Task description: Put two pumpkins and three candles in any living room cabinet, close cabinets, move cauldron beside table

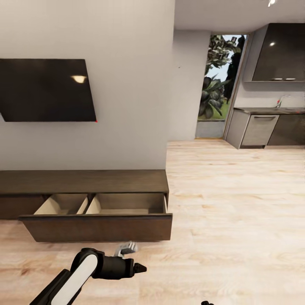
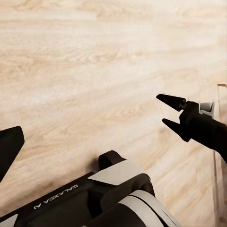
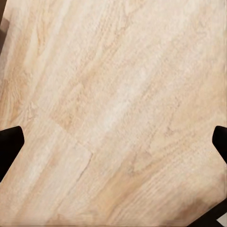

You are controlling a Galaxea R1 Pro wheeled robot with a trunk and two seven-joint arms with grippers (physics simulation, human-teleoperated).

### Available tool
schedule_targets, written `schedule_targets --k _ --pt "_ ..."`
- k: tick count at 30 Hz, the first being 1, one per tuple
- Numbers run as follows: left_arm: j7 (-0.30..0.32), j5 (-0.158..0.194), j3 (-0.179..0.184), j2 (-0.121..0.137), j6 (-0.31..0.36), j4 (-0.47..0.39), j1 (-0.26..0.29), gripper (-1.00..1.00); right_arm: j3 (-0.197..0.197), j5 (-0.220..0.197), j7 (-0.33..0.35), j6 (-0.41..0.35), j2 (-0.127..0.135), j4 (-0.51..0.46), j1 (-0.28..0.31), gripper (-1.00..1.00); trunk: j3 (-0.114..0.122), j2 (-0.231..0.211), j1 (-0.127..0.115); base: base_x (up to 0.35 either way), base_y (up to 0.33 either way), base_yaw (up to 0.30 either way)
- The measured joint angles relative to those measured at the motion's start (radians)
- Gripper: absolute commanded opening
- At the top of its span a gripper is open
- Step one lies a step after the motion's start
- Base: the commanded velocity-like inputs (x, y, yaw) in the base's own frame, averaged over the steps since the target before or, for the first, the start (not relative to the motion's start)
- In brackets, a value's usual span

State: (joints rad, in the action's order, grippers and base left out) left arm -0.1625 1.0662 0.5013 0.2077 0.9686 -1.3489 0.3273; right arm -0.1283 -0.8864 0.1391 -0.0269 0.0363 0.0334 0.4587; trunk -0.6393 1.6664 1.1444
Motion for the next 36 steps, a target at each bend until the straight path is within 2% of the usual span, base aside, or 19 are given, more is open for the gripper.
schedule_targets --k 16,36 --pt "0.001 0.000 0.000 0.000 0.000 0.000 0.000 1.00 0.001 0.000 0.000 0.001 0.000 0.000 0.000 1.00 0.000 0.000 0.000 -0.264 0.000 0.000" --pt "0.001 0.000 0.000 0.000 0.000 0.000 0.000 1.00 0.003 0.008 -0.001 0.003 0.000 -0.001 0.000 1.00 0.000 0.000 0.000 -0.027 0.000 0.000"
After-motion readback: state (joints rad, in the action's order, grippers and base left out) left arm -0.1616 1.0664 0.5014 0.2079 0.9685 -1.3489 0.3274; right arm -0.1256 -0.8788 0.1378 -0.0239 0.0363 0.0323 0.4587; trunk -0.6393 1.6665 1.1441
